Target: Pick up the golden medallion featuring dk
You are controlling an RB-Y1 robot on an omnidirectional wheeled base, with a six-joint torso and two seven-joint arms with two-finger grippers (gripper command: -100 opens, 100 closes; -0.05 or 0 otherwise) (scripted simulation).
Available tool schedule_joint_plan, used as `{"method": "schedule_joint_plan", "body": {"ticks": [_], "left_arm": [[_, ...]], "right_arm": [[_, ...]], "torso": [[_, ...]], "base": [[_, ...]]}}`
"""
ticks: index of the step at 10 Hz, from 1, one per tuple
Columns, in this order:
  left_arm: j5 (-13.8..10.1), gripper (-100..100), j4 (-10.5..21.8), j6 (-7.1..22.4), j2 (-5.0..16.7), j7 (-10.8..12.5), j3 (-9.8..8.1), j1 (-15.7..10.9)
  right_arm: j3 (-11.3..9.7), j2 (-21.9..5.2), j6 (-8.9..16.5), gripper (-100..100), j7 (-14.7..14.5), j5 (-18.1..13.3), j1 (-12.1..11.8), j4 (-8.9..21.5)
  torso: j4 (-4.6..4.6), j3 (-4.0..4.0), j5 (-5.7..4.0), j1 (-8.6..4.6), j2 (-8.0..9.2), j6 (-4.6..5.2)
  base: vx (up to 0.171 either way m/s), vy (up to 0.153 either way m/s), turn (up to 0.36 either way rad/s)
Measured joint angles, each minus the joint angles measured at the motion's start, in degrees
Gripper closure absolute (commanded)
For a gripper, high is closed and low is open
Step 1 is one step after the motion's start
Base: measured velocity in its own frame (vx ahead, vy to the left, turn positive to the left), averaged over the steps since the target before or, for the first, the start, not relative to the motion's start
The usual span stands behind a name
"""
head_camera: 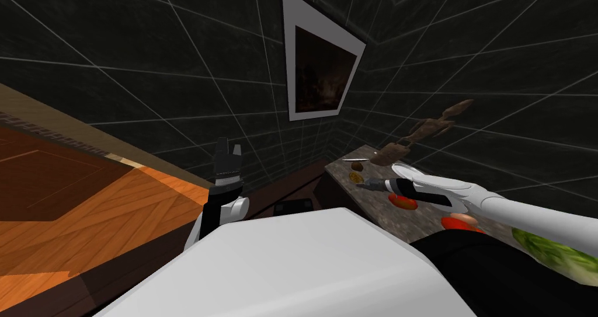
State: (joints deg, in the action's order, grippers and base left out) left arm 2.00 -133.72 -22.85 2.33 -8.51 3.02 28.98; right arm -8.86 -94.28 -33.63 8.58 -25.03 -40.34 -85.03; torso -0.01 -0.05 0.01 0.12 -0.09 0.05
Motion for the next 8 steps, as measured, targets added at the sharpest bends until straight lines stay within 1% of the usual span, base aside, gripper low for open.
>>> {"method": "schedule_joint_plan", "body": {"ticks": [1, 2, 3, 4, 5, 6, 7, 8], "left_arm": [[0.0, 0, 0.0, 0.0, 0.0, 0.0, 0.0, 0.0], [0.0, 0, 0.0, 0.0, 0.0, 0.0, 0.0, 0.0], [0.0, 0, 0.0, 0.0, 0.0, 0.0, 0.0, 0.0], [0.0, 0, 0.0, 0.0, 0.0, 0.0, 0.0, 0.0], [0.0, 0, 0.0, 0.0, 0.0, 0.0, 0.0, 0.0], [0.0, 0, 0.0, 0.0, 0.0, 0.0, 0.0, 0.0], [0.0, 0, 0.0, 0.0, 0.0, 0.0, 0.0, 0.0], [0.0, 0, 0.0, 0.0, 0.0, 0.0, 0.0, 0.0]], "right_arm": [[0.0, -1.5, -0.2, -100, -0.1, 0.1, -0.4, 0.5], [-1.0, -2.7, -0.3, -100, 0.2, -0.5, 0.8, 1.1], [-0.9, -4.0, -0.3, -100, 0.2, -0.4, 0.3, 1.3], [-0.8, -4.1, -0.3, 0, 0.2, -0.3, 0.2, 1.3], [-0.8, -4.1, -0.3, -100, 0.2, -0.3, 0.2, 1.3], [-1.5, -3.0, -0.1, -100, 0.0, -0.8, 0.7, 1.7], [-1.4, -2.1, 0.4, -100, -0.7, -0.7, 0.0, 1.7], [-1.8, -1.0, 0.9, -100, -1.3, -1.0, -0.1, 1.9]], "torso": [[0.0, 0.0, 0.0, 0.0, 0.0, 0.0], [0.0, -0.01, 0.0, 0.03, -0.01, -0.01], [0.0, -0.01, 0.0, 0.02, -0.01, 0.02], [0.0, 0.01, -0.02, -0.04, 0.01, 0.03], [0.01, 0.02, -0.03, -0.09, 0.03, 0.03], [-0.01, -0.02, -0.05, -0.09, -0.05, 0.01], [-0.03, -0.07, -0.04, -0.09, -0.12, 0.02], [-0.03, -0.07, -0.05, -0.1, -0.13, 0.02]], "base": [[0.003, 0.032, 0.103], [0.006, 0.029, 0.064], [0.003, 0.011, 0.007], [0.0, 0.0, 0.0], [0.03, 0.007, 0.113], [0.049, 0.009, 0.102], [0.046, 0.007, 0.073], [0.019, 0.002, 0.012]]}}
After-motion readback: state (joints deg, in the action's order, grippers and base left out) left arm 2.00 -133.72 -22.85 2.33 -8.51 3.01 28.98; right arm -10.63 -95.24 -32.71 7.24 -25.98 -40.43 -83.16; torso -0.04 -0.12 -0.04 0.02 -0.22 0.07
